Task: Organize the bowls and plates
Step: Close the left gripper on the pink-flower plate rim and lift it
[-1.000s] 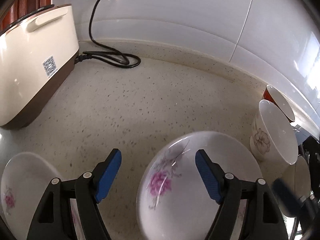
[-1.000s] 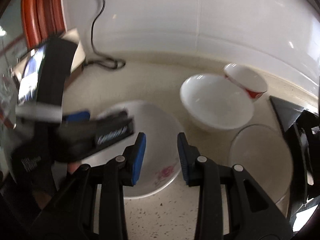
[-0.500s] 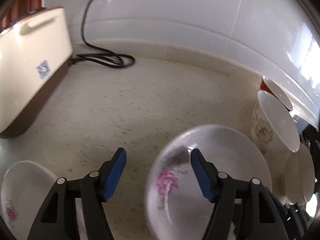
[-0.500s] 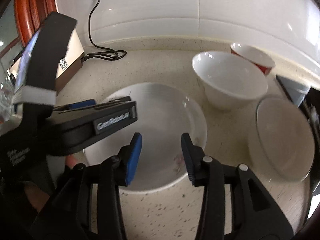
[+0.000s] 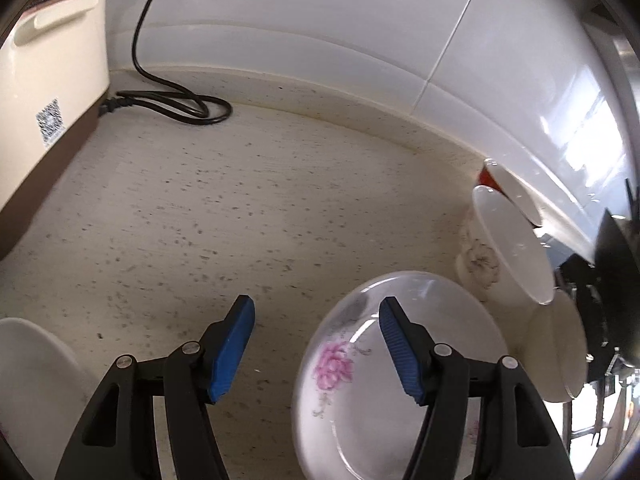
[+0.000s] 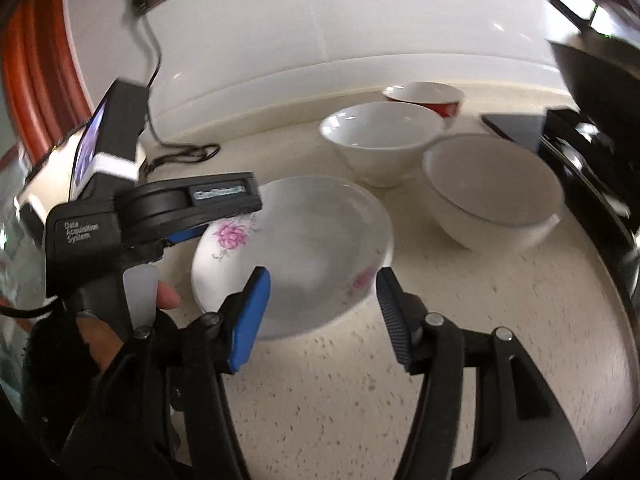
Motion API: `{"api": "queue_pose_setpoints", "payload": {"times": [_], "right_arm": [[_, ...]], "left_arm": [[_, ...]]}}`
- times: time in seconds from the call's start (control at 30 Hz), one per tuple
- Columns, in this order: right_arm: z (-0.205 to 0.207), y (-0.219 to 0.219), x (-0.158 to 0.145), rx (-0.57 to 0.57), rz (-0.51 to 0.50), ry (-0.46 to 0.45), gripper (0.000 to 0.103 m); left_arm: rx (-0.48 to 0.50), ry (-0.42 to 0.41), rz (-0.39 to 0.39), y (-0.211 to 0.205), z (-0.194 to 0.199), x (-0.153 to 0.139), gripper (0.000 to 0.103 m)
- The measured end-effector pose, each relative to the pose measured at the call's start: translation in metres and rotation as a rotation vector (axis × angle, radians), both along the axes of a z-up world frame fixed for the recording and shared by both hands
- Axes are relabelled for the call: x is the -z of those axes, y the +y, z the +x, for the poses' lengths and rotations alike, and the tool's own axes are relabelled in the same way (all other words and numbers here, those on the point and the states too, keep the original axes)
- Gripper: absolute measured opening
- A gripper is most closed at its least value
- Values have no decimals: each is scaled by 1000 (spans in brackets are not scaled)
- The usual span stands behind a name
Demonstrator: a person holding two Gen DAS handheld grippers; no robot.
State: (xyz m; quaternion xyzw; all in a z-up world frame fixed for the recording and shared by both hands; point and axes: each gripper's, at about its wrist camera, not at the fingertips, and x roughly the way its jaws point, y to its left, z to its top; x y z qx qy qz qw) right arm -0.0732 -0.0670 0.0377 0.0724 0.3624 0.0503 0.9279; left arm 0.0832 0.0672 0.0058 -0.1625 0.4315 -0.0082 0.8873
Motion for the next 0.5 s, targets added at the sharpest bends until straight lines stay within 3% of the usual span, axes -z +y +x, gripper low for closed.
{"api": "queue_pose_setpoints", "payload": {"times": [0.1,0.2,0.33,0.43,0.5], "right_arm": [[-6,-12,0,47,11,-1,63],[2,-17,7,51,29,48,64],[13,-21,13,46,88,76,64],[19,-19,18,50,113,101,56],[25,-16,19,48,114,110,53]], "left_arm": [[25,-6,-57,2,-2,-2,65],[51,-15,-58,-1,-5,-7,65],[62,0,-47,-4,-5,-6,54],[64,23,-54,-4,-4,-1,51],[63,16,-18,-8,-3,-1,51]]}}
